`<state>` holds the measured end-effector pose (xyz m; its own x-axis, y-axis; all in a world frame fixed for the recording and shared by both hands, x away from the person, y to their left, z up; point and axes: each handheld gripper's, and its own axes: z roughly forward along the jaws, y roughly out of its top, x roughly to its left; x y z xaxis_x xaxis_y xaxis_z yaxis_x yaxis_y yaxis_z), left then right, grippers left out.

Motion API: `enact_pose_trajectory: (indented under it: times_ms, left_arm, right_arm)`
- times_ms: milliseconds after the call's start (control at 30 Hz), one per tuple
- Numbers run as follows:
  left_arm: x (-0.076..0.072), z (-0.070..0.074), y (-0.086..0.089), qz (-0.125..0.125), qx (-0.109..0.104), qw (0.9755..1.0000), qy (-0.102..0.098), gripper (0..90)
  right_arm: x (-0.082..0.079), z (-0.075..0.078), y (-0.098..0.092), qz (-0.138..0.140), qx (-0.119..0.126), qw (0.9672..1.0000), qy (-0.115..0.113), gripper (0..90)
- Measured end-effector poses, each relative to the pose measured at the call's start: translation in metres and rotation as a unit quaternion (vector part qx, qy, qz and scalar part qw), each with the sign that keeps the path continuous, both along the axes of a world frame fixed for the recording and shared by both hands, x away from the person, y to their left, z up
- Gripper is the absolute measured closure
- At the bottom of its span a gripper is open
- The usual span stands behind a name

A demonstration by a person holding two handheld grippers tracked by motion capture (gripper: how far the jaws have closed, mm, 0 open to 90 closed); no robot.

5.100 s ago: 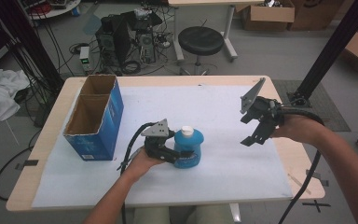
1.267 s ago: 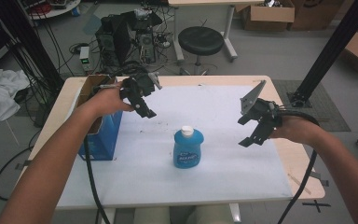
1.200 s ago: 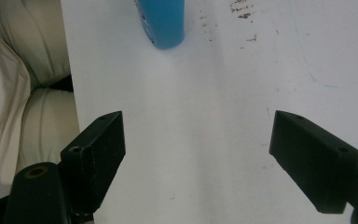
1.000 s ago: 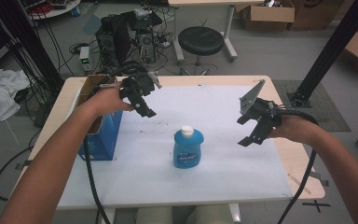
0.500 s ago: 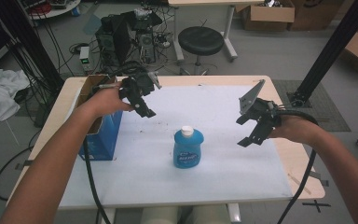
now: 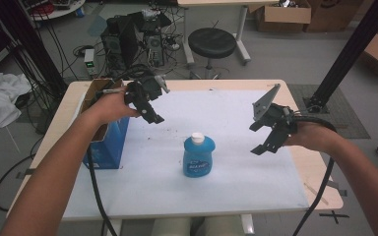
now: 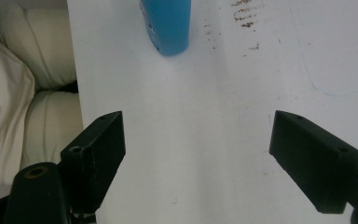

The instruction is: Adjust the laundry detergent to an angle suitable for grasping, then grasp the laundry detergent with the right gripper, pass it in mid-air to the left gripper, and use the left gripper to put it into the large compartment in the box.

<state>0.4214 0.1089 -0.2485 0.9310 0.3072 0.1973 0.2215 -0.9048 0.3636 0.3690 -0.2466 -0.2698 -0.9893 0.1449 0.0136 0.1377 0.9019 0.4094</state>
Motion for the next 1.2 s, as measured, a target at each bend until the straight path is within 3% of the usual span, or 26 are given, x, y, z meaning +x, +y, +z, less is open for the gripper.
enact_pose_trajectory:
  times_ms: [733,1200]
  left_arm:
    - [0.003,-0.002,0.002,0.002,-0.008,1.0,0.003,17.0]
    - [0.006,-0.006,0.002,0.002,-0.013,0.9999,0.006,17.1]
  right_arm:
    - [0.0,-0.002,0.0,0.006,0.013,0.9999,0.0,18.1]
    - [-0.003,-0.014,0.011,0.028,0.057,0.9979,0.005,17.9]
